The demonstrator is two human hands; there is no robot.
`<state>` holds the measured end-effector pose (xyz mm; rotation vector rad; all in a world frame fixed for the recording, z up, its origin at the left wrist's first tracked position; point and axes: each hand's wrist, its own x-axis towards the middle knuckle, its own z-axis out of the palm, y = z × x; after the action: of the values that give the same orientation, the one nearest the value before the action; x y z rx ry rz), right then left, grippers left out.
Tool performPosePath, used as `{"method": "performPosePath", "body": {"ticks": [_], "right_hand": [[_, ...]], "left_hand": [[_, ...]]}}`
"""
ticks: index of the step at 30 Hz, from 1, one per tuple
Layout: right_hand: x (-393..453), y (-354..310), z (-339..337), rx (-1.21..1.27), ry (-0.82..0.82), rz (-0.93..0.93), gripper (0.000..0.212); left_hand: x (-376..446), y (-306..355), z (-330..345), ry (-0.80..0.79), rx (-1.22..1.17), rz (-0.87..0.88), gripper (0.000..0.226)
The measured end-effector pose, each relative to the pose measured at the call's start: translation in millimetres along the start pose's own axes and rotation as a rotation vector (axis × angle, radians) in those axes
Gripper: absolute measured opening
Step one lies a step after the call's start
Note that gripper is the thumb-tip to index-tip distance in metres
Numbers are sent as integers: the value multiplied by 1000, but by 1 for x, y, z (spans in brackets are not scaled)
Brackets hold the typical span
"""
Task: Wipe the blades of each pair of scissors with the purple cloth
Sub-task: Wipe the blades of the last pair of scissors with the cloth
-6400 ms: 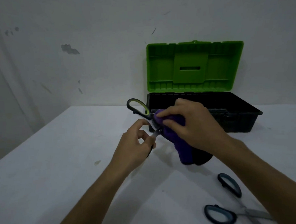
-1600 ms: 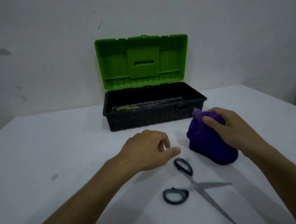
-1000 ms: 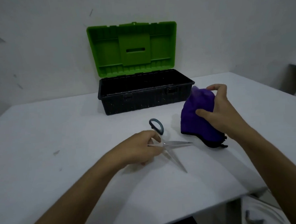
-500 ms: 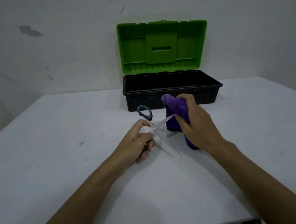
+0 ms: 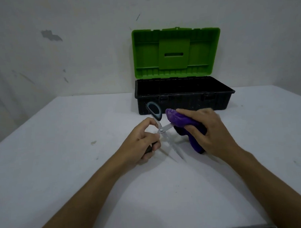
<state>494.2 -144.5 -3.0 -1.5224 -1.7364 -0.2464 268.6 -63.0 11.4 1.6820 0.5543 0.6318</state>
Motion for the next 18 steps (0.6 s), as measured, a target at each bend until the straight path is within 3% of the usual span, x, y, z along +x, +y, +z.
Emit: {"method": "performPosePath", "body": {"ticks": [5, 12, 18], "right_hand": [[7, 9, -9, -127, 286, 71, 44], [3, -23, 21, -378, 23, -284, 48], [5, -20, 21, -463, 87, -177, 42]], "left_hand": [[4, 3, -8, 148, 22, -51, 9], [7, 0, 0, 203, 96, -52, 13], [3, 0, 0, 119, 113, 47, 8]]}}
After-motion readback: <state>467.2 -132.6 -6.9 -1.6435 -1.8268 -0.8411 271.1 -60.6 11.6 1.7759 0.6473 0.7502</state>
